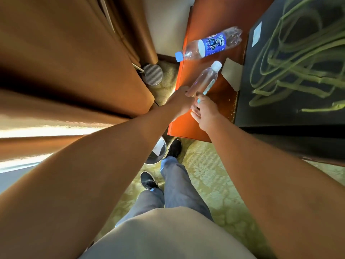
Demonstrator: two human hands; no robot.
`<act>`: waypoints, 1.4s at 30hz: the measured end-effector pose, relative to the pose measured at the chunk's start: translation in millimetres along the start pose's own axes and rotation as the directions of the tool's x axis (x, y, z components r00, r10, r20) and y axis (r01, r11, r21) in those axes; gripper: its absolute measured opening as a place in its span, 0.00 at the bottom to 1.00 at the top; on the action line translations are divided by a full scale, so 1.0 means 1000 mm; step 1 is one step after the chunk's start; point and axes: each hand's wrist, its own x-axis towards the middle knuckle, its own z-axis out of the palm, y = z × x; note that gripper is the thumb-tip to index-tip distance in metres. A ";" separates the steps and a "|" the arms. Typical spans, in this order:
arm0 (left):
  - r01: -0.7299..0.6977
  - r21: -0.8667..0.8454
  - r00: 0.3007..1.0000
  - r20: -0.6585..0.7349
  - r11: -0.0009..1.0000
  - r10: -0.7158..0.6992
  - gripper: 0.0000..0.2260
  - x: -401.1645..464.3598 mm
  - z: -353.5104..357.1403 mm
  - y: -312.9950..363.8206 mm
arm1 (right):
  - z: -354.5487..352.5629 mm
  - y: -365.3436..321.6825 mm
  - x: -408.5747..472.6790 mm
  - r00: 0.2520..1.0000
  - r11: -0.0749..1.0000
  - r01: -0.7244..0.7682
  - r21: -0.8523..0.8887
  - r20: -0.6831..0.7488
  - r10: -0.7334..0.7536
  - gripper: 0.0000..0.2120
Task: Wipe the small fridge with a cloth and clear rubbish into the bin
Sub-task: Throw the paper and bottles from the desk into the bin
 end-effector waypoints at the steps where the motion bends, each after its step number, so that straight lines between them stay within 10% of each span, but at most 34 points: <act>1: -0.012 0.005 1.000 0.005 1.000 0.012 0.13 -0.006 0.001 -0.006 | -0.002 0.008 -0.004 1.000 1.000 0.003 0.003 0.011 -0.003 0.24; 6: 0.010 -0.048 0.999 -0.033 0.999 -0.012 0.19 -0.042 0.001 -0.047 | -0.007 0.052 -0.032 1.000 1.000 -0.002 0.011 -0.003 0.003 0.30; 22: 0.219 -0.285 0.956 -0.129 0.933 -0.263 0.20 -0.149 0.006 -0.238 | 0.025 0.244 -0.084 0.993 0.966 -0.078 -0.247 0.064 0.097 0.04; 42: 0.493 -0.313 0.850 -0.027 0.812 -0.526 0.18 -0.080 0.095 -0.388 | 0.007 0.359 0.045 0.951 0.798 -0.268 -0.540 -0.016 0.309 0.09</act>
